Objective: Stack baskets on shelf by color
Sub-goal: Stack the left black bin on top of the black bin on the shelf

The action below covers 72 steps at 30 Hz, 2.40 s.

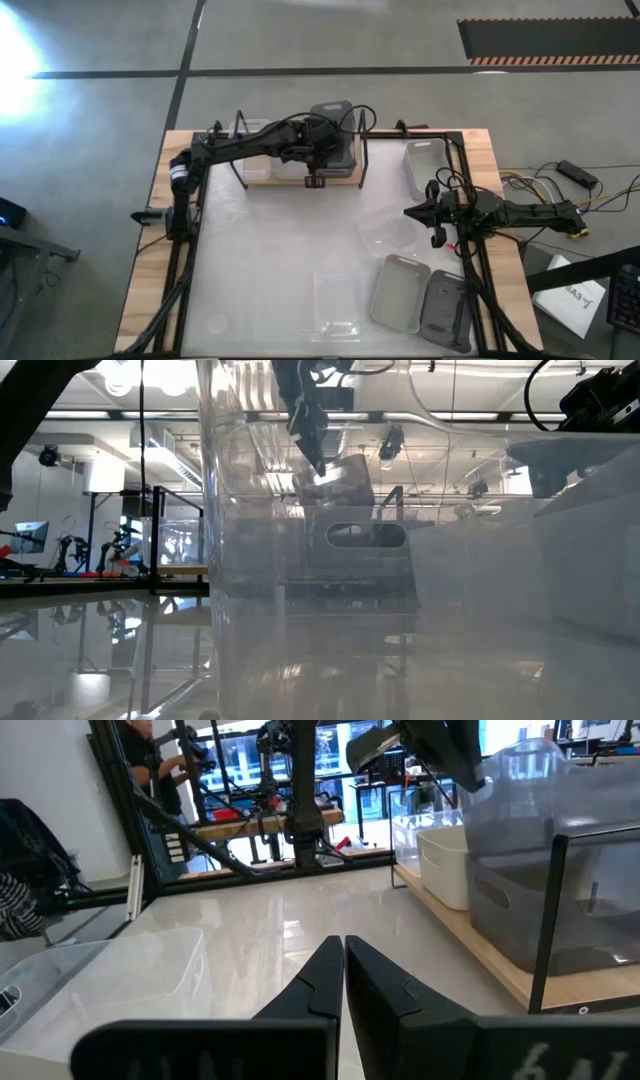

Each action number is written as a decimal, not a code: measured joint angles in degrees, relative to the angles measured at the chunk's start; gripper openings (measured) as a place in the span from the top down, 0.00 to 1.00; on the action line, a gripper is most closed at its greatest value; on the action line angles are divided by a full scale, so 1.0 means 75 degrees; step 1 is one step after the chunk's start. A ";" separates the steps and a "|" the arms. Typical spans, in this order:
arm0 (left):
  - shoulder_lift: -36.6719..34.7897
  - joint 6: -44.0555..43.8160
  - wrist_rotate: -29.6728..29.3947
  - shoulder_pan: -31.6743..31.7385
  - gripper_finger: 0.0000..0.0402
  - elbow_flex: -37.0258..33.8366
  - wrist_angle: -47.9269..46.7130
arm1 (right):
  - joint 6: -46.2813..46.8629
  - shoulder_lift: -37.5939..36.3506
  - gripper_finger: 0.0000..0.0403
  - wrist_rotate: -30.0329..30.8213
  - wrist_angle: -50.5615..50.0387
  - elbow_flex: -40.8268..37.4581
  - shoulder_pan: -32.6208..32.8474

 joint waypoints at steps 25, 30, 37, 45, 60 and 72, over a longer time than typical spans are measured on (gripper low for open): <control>0.0526 -0.0180 -0.0085 0.0217 1.00 0.0187 -0.0307 | 0.0000 0.0000 0.98 0.0001 0.0000 -0.0003 0.0002; 0.0511 -0.0177 -0.0085 0.0212 1.00 0.0273 -0.0486 | 0.0000 0.0000 0.98 0.0003 0.0000 -0.0001 0.0003; 0.0511 -0.0173 -0.0080 0.0202 1.00 0.0428 -0.0637 | 0.0000 0.0000 0.98 0.0003 0.0000 0.0000 0.0001; 0.0505 -0.0116 -0.0021 0.0177 0.87 0.0438 -0.0667 | 0.0000 0.0000 0.98 0.0003 0.0000 -0.0001 0.0002; 0.0497 -0.0102 -0.0023 0.0022 0.77 0.0405 -0.0015 | 0.0000 0.0000 0.98 0.0003 0.0000 0.0000 0.0002; 0.0526 -0.1457 -0.1037 0.1322 0.72 0.0839 0.1355 | 0.0000 0.0000 0.98 0.0002 0.0000 -0.0001 0.0001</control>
